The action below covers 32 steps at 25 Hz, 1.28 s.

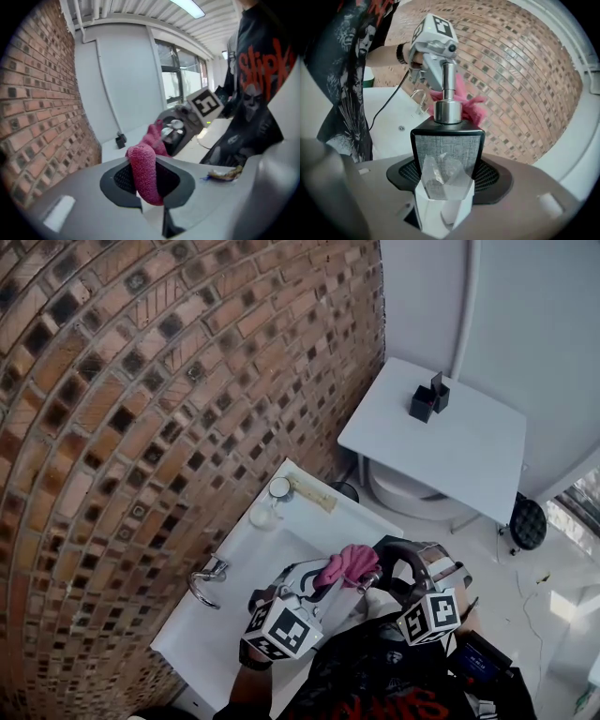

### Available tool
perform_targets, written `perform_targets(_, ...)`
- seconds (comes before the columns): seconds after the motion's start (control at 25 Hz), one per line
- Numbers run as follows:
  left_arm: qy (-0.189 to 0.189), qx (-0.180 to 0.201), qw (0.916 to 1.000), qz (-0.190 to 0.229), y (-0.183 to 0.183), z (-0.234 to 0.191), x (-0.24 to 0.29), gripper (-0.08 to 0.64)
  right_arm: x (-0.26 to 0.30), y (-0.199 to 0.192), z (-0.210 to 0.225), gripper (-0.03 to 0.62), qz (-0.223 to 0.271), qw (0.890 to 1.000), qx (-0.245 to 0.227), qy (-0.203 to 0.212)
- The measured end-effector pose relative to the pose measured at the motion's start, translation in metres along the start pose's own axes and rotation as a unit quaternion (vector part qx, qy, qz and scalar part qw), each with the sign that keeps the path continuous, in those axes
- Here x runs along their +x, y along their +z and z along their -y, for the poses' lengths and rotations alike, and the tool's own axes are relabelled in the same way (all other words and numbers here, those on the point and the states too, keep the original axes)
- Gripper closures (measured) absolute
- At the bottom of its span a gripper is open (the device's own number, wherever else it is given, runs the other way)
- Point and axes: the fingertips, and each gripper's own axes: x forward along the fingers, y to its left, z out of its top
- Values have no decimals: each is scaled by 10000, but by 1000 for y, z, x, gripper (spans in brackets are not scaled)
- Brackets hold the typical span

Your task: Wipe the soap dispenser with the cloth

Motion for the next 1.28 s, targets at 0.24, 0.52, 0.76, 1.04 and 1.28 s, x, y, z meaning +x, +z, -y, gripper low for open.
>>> perform_targets(0.24, -1513, 398, 9826, 999, 42, 72, -12, 514, 4, -14, 3, 294, -252, 9996, 110, -65)
perform_targets(0.52, 42, 251, 9916, 1268, 80, 8, -14, 514, 10, 7, -29, 293, -19, 9987, -301, 411)
perform_targets(0.76, -774, 321, 9962, 217, 14, 20, 3, 514, -8, 3, 12, 293, 182, 9983, 527, -162)
perform_targets(1.04, -1780, 369, 9622, 2027, 78, 55, -23, 514, 0, -8, 9, 293, 187, 9954, 944, -20)
perform_targets(1.28, -1396, -953, 9440, 2835, 100, 20, -19, 514, 4, -10, 9, 291, 59, 9942, 1060, 153)
